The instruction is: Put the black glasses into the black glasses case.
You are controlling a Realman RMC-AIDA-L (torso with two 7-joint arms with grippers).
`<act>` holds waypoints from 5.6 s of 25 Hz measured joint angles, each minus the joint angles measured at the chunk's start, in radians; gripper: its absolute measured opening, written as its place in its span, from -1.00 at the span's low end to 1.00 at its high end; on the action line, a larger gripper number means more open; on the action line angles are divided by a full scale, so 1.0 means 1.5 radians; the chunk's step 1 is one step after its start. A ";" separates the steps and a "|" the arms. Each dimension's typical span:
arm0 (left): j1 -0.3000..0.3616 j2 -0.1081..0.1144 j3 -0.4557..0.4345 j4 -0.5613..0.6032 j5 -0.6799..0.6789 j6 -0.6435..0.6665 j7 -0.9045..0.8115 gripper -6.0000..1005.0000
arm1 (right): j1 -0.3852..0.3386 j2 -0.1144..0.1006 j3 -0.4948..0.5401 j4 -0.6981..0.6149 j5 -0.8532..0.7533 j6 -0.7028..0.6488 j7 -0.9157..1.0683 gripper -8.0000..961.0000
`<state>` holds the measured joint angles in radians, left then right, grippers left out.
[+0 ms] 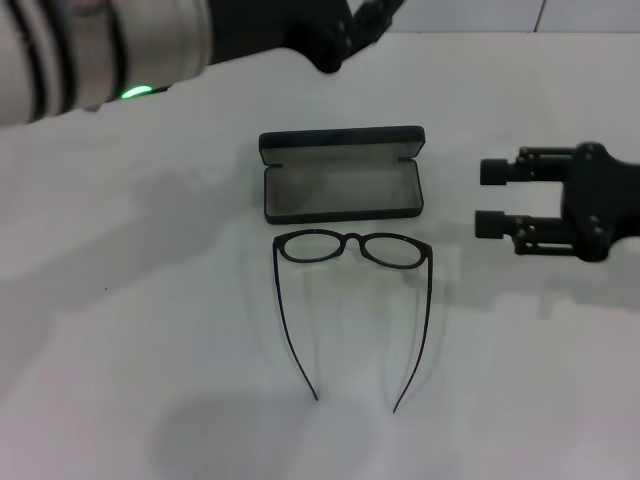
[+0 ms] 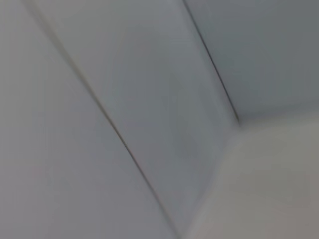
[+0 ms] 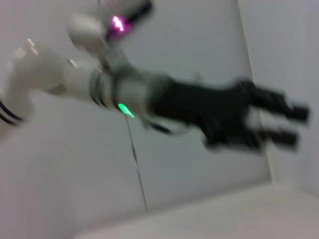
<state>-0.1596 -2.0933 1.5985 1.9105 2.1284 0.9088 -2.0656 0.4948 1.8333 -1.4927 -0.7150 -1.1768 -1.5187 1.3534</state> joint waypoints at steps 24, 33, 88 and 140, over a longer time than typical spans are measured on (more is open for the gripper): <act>-0.030 0.042 -0.391 -0.959 -0.561 0.634 0.718 -0.88 | 0.505 0.129 0.088 0.122 -0.695 0.136 0.374 0.32; -0.037 0.035 -0.388 -0.968 -0.436 0.639 0.746 -0.85 | 0.540 0.130 0.009 0.174 -0.635 0.189 0.378 0.31; -0.040 0.010 -0.394 -0.976 -0.428 0.573 0.720 -0.75 | 0.473 0.130 -0.125 0.210 -0.471 0.278 0.320 -0.42; -0.197 -0.004 -0.376 -1.118 -0.556 0.733 0.783 -0.91 | -0.024 0.124 0.165 -0.111 -0.078 -0.032 0.059 -0.91</act>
<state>-0.4547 -2.0992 1.0338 0.2329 1.2951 2.0090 -0.8914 0.4585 2.0190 -1.2447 -0.8822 -1.2943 -1.5664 1.4420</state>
